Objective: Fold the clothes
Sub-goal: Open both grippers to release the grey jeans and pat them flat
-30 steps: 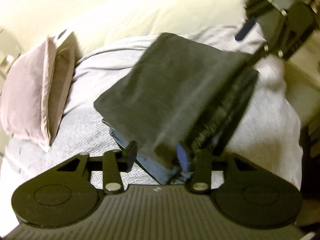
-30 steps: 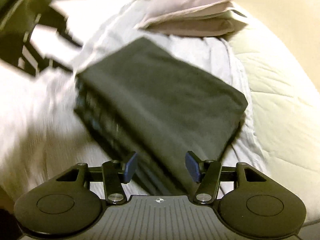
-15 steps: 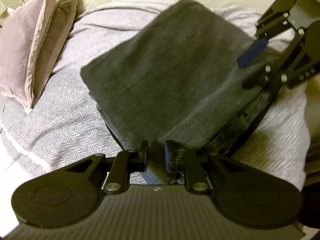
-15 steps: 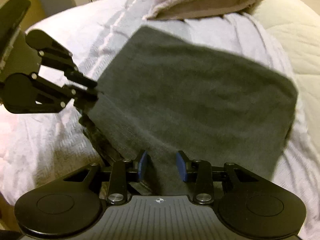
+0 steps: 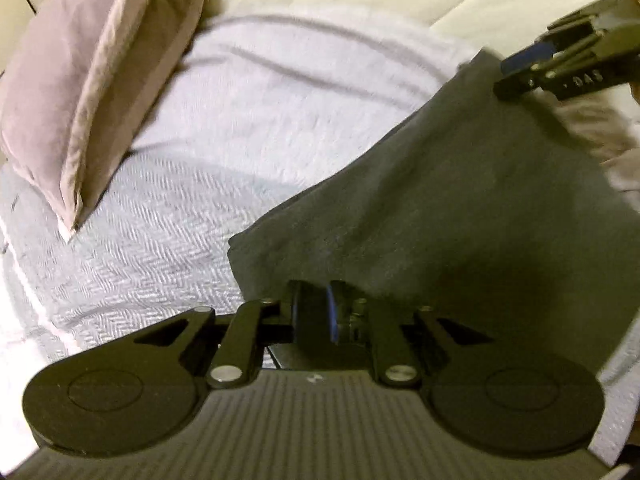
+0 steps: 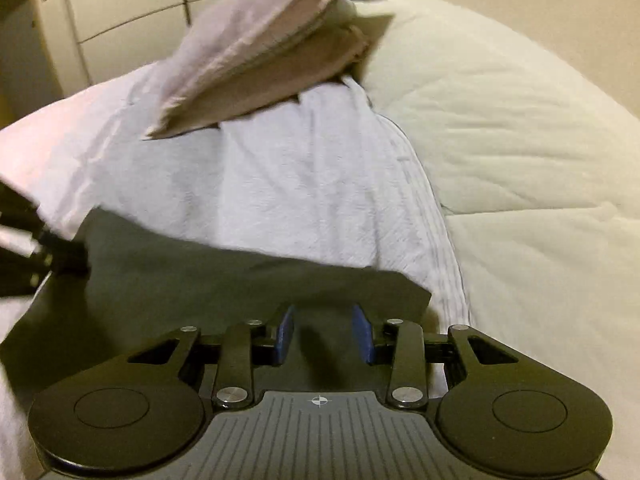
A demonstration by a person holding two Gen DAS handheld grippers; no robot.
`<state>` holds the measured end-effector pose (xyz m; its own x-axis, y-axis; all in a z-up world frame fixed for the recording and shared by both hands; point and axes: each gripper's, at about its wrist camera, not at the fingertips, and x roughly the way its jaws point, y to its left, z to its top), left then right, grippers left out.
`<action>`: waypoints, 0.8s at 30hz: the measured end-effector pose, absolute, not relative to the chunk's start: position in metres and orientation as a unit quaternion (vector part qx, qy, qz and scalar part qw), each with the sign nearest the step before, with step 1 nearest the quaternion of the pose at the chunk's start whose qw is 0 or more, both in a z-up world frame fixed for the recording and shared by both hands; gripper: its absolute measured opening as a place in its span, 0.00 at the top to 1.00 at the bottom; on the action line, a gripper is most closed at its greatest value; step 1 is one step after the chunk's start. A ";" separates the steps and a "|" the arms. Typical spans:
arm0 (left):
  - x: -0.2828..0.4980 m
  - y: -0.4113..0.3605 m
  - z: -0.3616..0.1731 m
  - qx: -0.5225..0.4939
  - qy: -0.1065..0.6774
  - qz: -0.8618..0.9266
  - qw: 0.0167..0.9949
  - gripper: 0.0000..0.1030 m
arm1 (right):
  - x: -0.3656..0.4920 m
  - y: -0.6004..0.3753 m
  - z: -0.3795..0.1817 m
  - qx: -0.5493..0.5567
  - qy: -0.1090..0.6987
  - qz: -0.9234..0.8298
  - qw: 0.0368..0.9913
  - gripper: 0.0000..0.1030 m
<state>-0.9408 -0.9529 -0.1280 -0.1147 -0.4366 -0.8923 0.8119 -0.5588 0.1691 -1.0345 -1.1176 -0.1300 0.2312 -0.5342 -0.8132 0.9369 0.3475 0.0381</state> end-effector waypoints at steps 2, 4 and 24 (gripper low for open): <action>-0.939 -0.961 -0.135 0.504 0.200 -0.719 0.435 0.89 | -1.032 -1.139 -0.154 0.304 0.395 -0.485 0.718 0.64; -0.938 -0.967 -0.142 0.500 0.209 -0.717 0.439 0.89 | -1.031 -1.150 -0.167 0.313 0.406 -0.479 0.712 0.64; -0.910 -0.950 -0.114 0.461 0.227 -0.749 0.419 0.89 | -1.026 -1.052 -0.102 0.351 0.351 -0.453 0.741 0.63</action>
